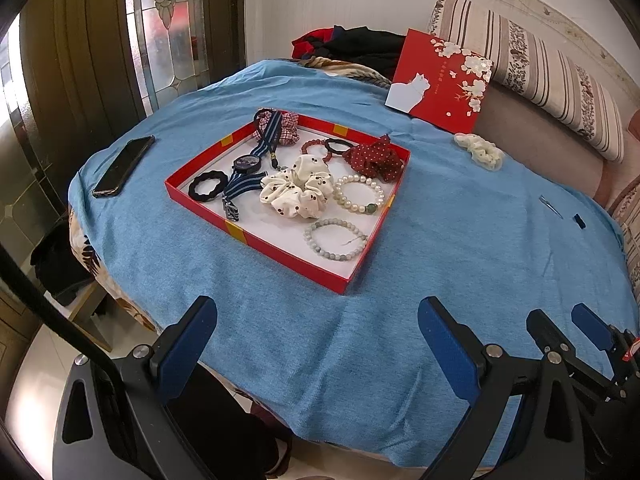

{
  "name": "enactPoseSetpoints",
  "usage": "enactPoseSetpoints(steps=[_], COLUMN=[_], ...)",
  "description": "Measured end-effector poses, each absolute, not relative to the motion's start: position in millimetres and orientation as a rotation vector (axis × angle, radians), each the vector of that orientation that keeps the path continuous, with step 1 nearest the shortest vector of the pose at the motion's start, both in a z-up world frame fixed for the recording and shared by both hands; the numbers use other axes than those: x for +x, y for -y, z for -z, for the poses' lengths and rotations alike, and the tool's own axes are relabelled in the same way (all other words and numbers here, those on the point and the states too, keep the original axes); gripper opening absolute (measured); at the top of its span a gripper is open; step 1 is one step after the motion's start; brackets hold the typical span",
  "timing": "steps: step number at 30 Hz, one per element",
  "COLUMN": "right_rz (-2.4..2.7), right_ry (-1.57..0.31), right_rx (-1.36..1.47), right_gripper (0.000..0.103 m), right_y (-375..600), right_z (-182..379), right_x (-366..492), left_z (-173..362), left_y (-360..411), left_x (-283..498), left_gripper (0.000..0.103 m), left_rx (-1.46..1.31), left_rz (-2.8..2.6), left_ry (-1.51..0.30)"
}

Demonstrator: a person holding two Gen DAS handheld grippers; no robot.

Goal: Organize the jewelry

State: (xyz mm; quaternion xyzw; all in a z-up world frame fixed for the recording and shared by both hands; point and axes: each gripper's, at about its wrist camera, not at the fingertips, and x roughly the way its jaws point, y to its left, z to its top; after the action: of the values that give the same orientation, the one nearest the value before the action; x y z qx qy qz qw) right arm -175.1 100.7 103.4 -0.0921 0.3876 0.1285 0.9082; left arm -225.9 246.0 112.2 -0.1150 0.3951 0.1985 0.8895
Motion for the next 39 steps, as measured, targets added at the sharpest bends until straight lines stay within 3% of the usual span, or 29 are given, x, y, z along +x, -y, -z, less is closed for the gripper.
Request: enactPoseSetpoints(steps=[39], right_rz=[-0.296], right_ry=[-0.814], right_rx=[-0.204], right_gripper=[0.068], right_y=[-121], right_z=[-102], right_x=[-171], left_z=[-105], left_y=[-245], left_x=[-224], left_gripper=[0.1], left_rx=[-0.249], left_rz=[-0.428], left_ry=[-0.843])
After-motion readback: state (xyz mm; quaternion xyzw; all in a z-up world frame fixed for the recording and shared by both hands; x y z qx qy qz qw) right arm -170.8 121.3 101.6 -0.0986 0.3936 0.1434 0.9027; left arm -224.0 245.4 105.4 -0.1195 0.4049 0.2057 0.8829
